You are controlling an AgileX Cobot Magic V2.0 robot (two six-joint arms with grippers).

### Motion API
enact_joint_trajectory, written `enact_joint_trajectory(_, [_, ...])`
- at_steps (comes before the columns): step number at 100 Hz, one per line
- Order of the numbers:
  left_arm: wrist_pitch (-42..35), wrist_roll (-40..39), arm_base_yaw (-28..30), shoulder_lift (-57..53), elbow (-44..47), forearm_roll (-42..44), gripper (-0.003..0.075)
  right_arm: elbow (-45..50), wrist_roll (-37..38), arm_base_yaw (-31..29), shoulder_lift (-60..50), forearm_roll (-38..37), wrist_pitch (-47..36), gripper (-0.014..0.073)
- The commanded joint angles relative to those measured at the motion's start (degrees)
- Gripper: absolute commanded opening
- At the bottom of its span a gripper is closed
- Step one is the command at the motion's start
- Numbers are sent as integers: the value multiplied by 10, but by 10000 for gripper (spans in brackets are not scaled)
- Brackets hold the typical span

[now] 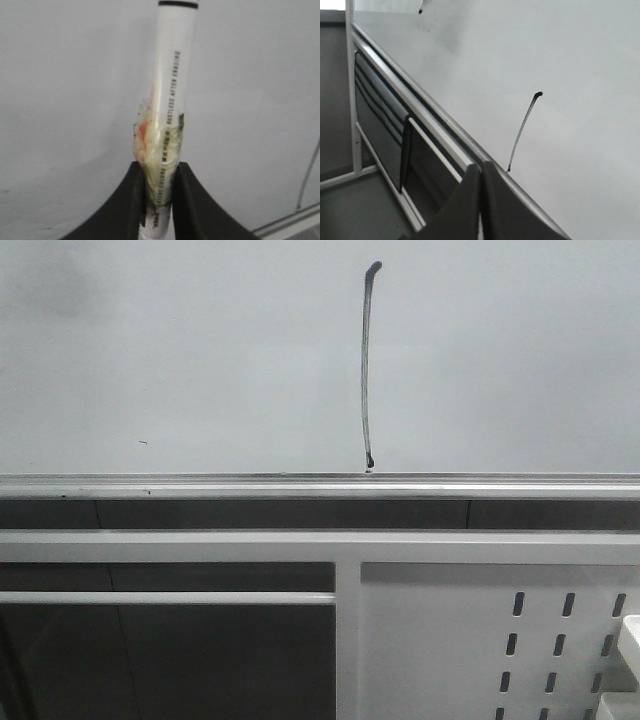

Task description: Write number 1 on whiteboard

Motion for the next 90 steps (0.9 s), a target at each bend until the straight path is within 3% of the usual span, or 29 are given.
enact_joint_trajectory(1, [97, -3, -31, 3, -6, 19, -20, -13, 0, -4, 2, 7, -71, -50])
enact_joint_trajectory(7, [148, -45, -46, 19, 0, 23, -20, -13, 0, -4, 3, 7, -80, -50])
enact_joint_trajectory(28, [141, -189, -54, 96, 13, 73, -20, -13, 0, -4, 3, 7, -82, -50])
enact_joint_trajectory(39, [101, -328, -54, 110, 13, 217, -20, -13, 0, -4, 3, 7, -81, -50])
enact_joint_trajectory(52, [12, -582, -55, 118, 13, 413, -20, -13, 0, -4, 3, 7, -79, -50])
enact_joint_trajectory(62, [2, -710, -55, 127, 13, 568, -20, -13, 0, -4, 3, 7, -78, -50])
enact_joint_trajectory(74, [15, -735, -55, 147, 16, 572, -20, -13, 0, -4, 3, 7, -78, -50])
enact_joint_trajectory(90, [-51, -799, -55, 172, 50, 552, -20, -13, 0, -4, 3, 7, -78, -50])
